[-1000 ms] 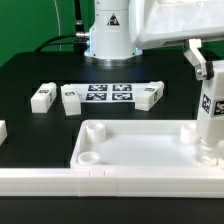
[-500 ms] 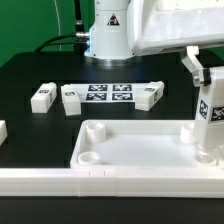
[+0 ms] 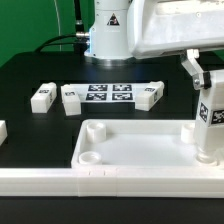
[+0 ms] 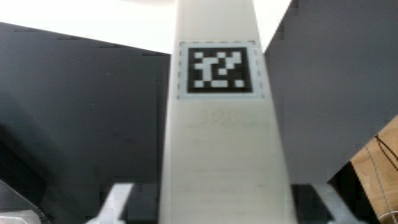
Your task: Assemble desk
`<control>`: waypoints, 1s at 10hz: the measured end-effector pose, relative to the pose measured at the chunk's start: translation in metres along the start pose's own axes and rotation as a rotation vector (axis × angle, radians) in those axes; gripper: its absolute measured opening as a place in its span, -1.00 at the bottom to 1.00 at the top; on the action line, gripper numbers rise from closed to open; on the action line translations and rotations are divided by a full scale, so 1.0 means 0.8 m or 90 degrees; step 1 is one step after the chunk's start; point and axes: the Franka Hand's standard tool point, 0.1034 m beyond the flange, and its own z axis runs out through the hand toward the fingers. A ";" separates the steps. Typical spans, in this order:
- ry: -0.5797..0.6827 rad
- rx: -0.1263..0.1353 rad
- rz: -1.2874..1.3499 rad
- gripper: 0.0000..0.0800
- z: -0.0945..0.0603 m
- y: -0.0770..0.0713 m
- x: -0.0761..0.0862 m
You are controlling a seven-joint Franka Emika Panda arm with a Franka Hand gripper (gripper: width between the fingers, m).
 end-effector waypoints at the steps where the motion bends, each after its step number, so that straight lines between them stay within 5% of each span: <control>1: -0.001 0.000 0.000 -0.27 0.001 0.000 -0.001; 10: 0.040 -0.007 -0.003 -0.27 0.011 -0.005 -0.014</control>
Offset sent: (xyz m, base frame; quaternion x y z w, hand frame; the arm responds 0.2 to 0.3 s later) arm -0.0027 0.0008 -0.0095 -0.0032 0.0126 0.0018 0.9999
